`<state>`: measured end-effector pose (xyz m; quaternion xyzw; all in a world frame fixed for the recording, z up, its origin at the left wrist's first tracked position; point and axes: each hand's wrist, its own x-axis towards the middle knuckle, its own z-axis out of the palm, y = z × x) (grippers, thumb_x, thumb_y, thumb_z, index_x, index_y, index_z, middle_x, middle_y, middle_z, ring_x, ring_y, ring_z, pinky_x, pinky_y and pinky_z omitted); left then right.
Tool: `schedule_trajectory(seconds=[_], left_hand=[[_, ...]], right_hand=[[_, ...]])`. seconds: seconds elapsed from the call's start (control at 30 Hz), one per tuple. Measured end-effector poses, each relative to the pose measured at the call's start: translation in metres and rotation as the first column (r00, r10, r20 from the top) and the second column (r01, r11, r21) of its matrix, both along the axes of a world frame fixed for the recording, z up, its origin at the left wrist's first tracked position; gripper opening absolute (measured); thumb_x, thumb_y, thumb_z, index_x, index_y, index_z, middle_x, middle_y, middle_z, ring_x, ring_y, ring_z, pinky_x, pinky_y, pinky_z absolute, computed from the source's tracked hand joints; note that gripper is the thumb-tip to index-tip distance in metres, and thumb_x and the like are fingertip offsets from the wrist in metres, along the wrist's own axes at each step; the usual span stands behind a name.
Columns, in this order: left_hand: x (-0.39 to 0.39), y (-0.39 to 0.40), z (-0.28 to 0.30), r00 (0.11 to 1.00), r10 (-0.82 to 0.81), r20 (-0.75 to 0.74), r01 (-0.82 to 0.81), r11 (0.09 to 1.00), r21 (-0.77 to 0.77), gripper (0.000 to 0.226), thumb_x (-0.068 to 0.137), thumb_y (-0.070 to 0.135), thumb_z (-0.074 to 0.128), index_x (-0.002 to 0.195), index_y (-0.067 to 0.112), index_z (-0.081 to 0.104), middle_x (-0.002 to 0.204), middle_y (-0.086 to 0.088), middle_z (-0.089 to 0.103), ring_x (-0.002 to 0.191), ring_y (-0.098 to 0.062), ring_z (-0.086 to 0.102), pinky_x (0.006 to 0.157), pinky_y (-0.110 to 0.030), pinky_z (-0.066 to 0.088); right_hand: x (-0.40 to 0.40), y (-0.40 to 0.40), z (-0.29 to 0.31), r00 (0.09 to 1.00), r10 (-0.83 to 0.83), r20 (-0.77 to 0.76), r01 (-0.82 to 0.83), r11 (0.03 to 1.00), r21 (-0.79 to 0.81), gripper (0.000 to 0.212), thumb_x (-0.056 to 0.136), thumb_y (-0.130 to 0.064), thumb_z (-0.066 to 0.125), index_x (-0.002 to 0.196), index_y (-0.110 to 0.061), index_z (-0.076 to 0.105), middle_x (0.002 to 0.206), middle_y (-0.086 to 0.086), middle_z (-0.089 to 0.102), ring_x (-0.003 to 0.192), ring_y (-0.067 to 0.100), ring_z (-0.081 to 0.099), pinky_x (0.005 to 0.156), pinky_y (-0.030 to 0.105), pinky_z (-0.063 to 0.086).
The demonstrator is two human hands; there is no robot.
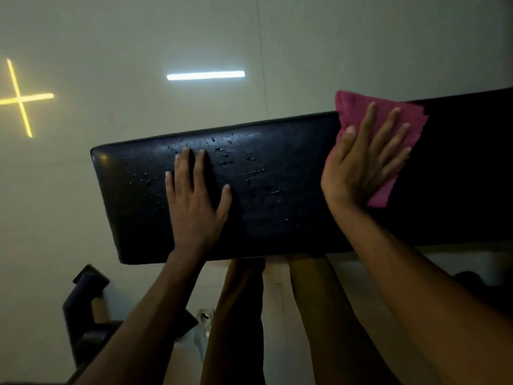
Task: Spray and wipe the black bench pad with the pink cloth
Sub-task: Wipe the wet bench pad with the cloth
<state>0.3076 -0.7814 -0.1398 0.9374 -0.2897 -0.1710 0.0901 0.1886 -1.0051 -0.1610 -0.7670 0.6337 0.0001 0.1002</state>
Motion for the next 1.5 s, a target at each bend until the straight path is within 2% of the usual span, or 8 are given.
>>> schedule_trajectory(seconds=[0.1, 0.17, 0.37, 0.57, 0.7, 0.97, 1.2, 1.5], left_hand=[[0.003, 0.013, -0.009, 0.998, 0.036, 0.058, -0.040, 0.997, 0.068, 0.089, 0.095, 0.063, 0.042, 0.161, 0.012, 0.011, 0.169, -0.011, 0.007, 0.157, -0.025, 0.002, 0.126, -0.054, 0.002], [0.005, 0.020, -0.014, 0.997, 0.012, 0.071, -0.017, 0.997, 0.079, 0.091, 0.096, 0.064, 0.042, 0.161, 0.010, 0.009, 0.169, -0.012, 0.006, 0.157, -0.026, 0.001, 0.126, -0.054, 0.001], [0.012, 0.046, -0.005, 0.977, 0.209, 0.051, -0.211, 0.976, 0.044, 0.085, 0.098, 0.057, 0.043, 0.160, 0.009, 0.011, 0.169, -0.013, 0.007, 0.156, -0.027, 0.003, 0.126, -0.053, 0.004], [0.020, 0.078, -0.005, 0.984, 0.171, 0.043, -0.173, 0.984, 0.046, 0.087, 0.097, 0.061, 0.042, 0.161, 0.010, 0.012, 0.169, -0.013, 0.007, 0.156, -0.027, 0.004, 0.126, -0.053, 0.005], [0.025, 0.095, -0.006, 0.962, 0.271, 0.020, -0.272, 0.962, 0.030, 0.094, 0.095, 0.064, 0.045, 0.160, 0.007, 0.010, 0.168, -0.016, 0.007, 0.156, -0.031, 0.006, 0.126, -0.053, 0.009], [0.027, 0.133, -0.009, 0.973, 0.228, -0.039, -0.231, 0.970, -0.082, 0.092, 0.096, 0.055, 0.051, 0.159, 0.000, 0.011, 0.167, -0.018, 0.009, 0.156, -0.030, 0.008, 0.127, -0.047, 0.008], [0.033, 0.154, -0.002, 0.952, 0.208, -0.224, -0.279, 0.890, -0.361, 0.075, 0.099, 0.025, 0.055, 0.156, -0.003, 0.015, 0.165, -0.020, 0.016, 0.155, -0.030, 0.014, 0.127, -0.047, 0.014], [0.062, 0.177, 0.003, 0.847, 0.453, -0.279, -0.527, 0.645, -0.553, 0.052, 0.102, 0.003, 0.041, 0.152, -0.004, 0.031, 0.157, -0.021, 0.032, 0.148, -0.027, 0.032, 0.123, -0.031, 0.027]], right_hand=[[0.045, 0.035, -0.004, 0.996, -0.080, 0.038, 0.080, 0.997, 0.001, 0.054, 0.105, -0.045, 0.025, 0.156, -0.028, 0.032, 0.166, 0.010, 0.022, 0.154, 0.034, 0.015, 0.123, 0.056, 0.008], [0.058, 0.074, -0.002, 0.983, 0.179, 0.050, -0.181, 0.982, 0.049, 0.055, 0.104, -0.047, 0.023, 0.157, -0.030, 0.030, 0.166, 0.010, 0.021, 0.154, 0.034, 0.014, 0.123, 0.057, 0.008], [0.031, 0.079, 0.000, 0.585, 0.809, 0.056, -0.802, 0.568, 0.187, 0.063, 0.103, -0.054, 0.005, 0.160, -0.028, 0.016, 0.168, 0.009, 0.011, 0.155, 0.031, 0.007, 0.125, 0.053, 0.003], [0.070, 0.097, -0.003, 0.945, 0.322, -0.054, -0.316, 0.944, 0.096, 0.058, 0.105, -0.047, 0.018, 0.160, -0.029, 0.015, 0.168, 0.008, 0.010, 0.155, 0.032, 0.006, 0.124, 0.055, 0.003], [0.122, 0.149, 0.000, 0.972, 0.226, -0.065, -0.214, 0.964, 0.155, 0.060, 0.104, -0.051, 0.015, 0.160, -0.029, 0.011, 0.168, 0.012, 0.003, 0.155, 0.035, -0.001, 0.123, 0.057, -0.001], [0.104, 0.128, 0.004, 0.531, 0.847, -0.041, -0.809, 0.521, 0.273, 0.066, 0.101, -0.059, 0.002, 0.160, -0.029, 0.003, 0.169, 0.010, -0.002, 0.155, 0.032, -0.005, 0.124, 0.053, -0.004], [0.182, 0.210, 0.001, 0.912, 0.409, -0.029, -0.393, 0.892, 0.223, 0.059, 0.103, -0.050, 0.014, 0.160, -0.034, 0.010, 0.169, 0.008, -0.003, 0.154, 0.033, -0.009, 0.122, 0.058, -0.008], [0.182, 0.245, 0.011, 0.274, 0.960, 0.059, -0.923, 0.246, 0.296, 0.068, 0.103, -0.058, 0.024, 0.161, -0.028, 0.005, 0.168, 0.013, -0.006, 0.154, 0.034, -0.009, 0.122, 0.056, -0.007]])
